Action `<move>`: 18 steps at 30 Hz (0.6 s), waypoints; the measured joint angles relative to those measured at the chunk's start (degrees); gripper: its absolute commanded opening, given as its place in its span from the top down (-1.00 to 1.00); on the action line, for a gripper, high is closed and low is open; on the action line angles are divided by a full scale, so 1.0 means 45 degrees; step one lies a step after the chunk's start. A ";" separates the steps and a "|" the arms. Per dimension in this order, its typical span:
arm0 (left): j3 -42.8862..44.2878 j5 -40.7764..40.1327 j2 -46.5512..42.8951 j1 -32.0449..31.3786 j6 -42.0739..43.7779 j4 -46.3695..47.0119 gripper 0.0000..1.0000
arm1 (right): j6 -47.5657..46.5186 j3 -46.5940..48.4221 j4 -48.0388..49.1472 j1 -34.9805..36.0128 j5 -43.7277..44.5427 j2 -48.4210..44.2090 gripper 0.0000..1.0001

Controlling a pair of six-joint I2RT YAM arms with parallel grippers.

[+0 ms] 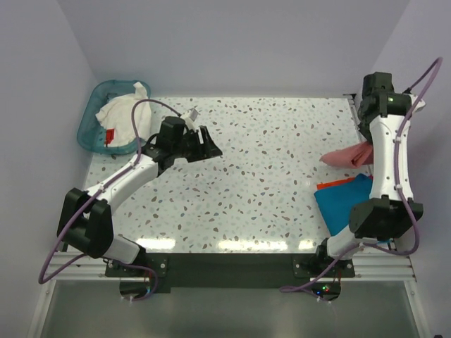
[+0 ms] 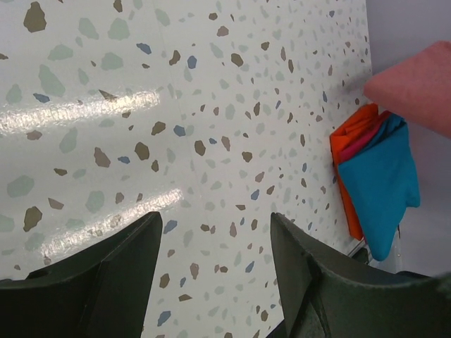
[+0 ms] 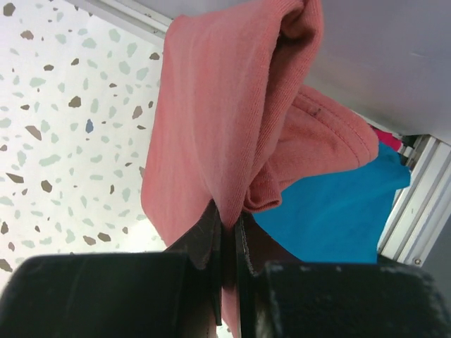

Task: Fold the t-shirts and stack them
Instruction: Neatly place the folded tshirt to the corner

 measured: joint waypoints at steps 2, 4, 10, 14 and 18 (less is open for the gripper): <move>0.0000 0.0005 0.0000 -0.0092 0.0000 0.0000 -0.35 | -0.0083 -0.0238 0.0005 -0.0160 -0.0049 -0.0544 1.00; 0.0000 -0.0005 -0.0010 -0.0243 0.0000 0.0000 -0.35 | -0.0146 -0.0670 0.0010 -0.0282 -0.0092 -0.1292 1.00; -0.0019 -0.0034 -0.0141 -0.0942 -0.0005 0.0010 -0.35 | -0.0034 -0.3755 0.0083 -0.0291 -0.0772 -0.4517 -0.55; -0.0214 -0.0063 -0.0296 -0.1341 -0.0015 0.0044 -0.35 | -0.0461 -0.5406 -0.0102 -0.0291 -0.1268 -0.6518 -0.97; -0.0714 -0.0092 -0.0573 -0.1428 -0.0049 0.0097 -0.35 | -0.1185 -0.5960 -0.0097 -0.0291 -0.1928 -0.8281 -0.98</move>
